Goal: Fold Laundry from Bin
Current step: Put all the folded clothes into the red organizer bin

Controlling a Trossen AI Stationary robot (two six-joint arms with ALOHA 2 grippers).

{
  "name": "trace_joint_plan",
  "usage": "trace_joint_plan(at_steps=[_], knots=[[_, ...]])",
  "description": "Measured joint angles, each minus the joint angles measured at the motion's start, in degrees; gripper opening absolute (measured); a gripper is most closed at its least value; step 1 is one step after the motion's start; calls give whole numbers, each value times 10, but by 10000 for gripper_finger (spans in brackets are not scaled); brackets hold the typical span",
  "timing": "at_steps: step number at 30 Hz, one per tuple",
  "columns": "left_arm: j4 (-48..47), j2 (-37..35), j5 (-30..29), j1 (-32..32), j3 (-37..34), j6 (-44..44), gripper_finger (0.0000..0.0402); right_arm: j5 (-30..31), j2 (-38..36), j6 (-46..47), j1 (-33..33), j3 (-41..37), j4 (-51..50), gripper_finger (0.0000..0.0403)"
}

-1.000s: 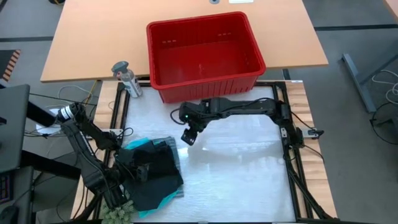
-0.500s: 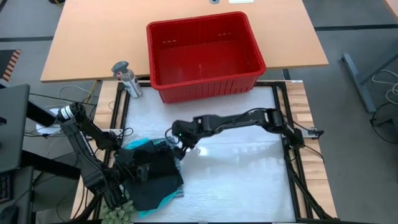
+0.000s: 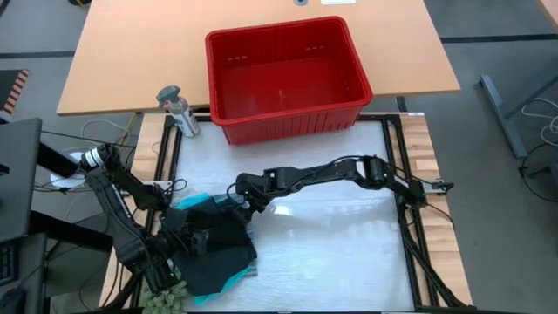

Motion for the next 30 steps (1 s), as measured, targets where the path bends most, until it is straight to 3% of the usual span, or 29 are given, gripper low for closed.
trace_joint_plan(at_steps=[13, 18, 25, 30], knots=[[-4, 0, -3, 2, 0, 2, 261, -66, 69, 49, 0, 1, 48, 358], [-12, 0, -3, 8, 0, 2, 261, -73, 74, 56, -1, 2, 45, 263], [-19, 0, -9, 27, 0, 28, 261, -74, 76, 27, 0, 1, 33, 41], [-19, 0, -45, 33, 0, 23, 261, -72, 75, 13, -10, 2, -42, 33]])
